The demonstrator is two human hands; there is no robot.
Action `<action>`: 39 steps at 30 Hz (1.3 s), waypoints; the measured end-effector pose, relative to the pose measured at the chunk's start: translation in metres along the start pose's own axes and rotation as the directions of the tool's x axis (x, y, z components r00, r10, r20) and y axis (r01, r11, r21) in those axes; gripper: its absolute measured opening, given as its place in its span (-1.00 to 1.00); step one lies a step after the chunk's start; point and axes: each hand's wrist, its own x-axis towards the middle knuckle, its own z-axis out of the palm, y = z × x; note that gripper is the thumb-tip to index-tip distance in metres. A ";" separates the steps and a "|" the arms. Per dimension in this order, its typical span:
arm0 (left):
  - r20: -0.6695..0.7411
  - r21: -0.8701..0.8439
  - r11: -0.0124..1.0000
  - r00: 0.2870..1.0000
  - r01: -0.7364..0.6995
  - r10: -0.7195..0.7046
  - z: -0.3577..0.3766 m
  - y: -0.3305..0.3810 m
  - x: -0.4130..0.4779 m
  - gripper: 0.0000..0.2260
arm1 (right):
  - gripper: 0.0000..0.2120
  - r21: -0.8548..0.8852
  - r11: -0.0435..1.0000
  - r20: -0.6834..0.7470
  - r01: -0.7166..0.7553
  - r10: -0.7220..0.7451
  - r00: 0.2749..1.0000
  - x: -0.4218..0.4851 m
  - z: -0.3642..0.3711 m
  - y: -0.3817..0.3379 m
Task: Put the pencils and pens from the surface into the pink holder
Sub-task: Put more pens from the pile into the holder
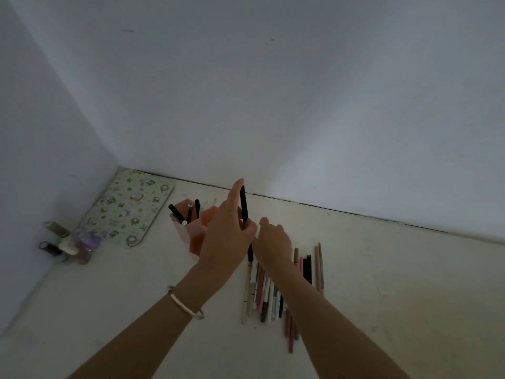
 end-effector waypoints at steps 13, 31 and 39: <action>-0.415 -0.296 0.954 0.905 -0.038 -0.092 -0.066 -0.044 0.034 -0.35 | -0.67 0.718 0.686 -0.302 0.123 0.148 0.942 0.023 -0.075 -0.027; -0.432 0.089 0.995 0.902 0.047 -0.004 -0.078 -0.087 0.021 -0.66 | -0.75 0.697 0.531 -0.505 0.482 -0.114 0.855 -0.014 -0.066 -0.101; -0.457 -0.147 0.989 0.887 -0.003 -0.066 -0.099 -0.072 0.013 -0.65 | -0.89 0.310 0.774 -0.415 0.552 -0.412 0.811 -0.017 -0.022 -0.105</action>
